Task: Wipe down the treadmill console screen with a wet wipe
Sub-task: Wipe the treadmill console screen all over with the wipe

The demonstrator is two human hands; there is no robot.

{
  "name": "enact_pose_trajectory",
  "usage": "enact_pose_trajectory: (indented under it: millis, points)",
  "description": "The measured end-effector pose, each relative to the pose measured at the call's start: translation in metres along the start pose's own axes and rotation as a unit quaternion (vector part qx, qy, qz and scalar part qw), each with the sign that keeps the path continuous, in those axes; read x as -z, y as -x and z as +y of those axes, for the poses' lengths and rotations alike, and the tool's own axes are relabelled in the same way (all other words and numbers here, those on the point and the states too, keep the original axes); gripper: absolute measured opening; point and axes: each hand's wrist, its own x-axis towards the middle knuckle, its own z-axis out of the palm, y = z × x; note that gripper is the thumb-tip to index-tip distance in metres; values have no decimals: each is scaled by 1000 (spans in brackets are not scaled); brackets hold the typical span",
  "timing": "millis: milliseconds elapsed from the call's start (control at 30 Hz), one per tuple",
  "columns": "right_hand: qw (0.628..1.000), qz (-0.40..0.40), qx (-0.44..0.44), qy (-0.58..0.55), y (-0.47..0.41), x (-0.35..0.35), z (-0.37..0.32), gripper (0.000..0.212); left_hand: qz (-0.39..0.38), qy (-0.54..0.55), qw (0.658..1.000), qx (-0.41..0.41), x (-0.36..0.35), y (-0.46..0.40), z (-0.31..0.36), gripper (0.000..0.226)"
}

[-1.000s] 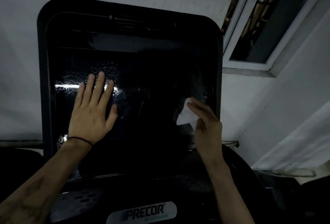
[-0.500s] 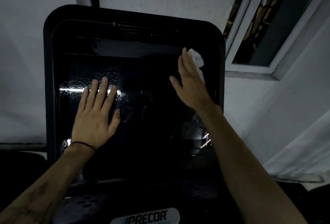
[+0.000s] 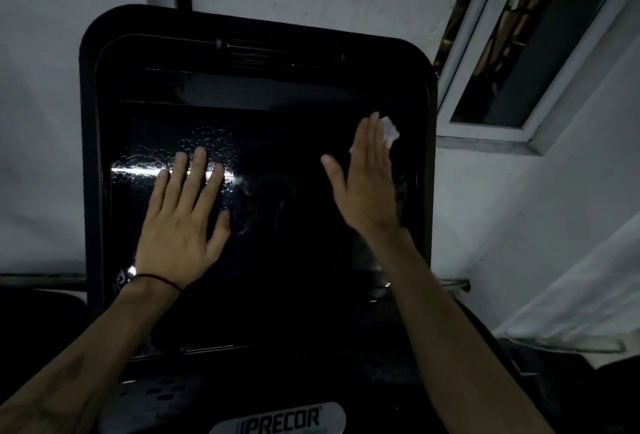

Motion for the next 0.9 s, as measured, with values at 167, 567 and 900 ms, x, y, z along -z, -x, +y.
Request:
enact_pose_trajectory:
  millis: [167, 567, 900]
  points:
    - [990, 59, -122, -43, 16, 2, 22, 91, -2, -6, 1000, 0, -1, 1, 1, 67]
    - [989, 71, -131, -7, 57, -12, 21, 87, 6, -2, 1000, 1, 0, 1, 2, 67]
    - [991, 70, -117, 7, 45, -12, 18, 85, -2, -3, 1000, 3, 0, 1, 1, 67]
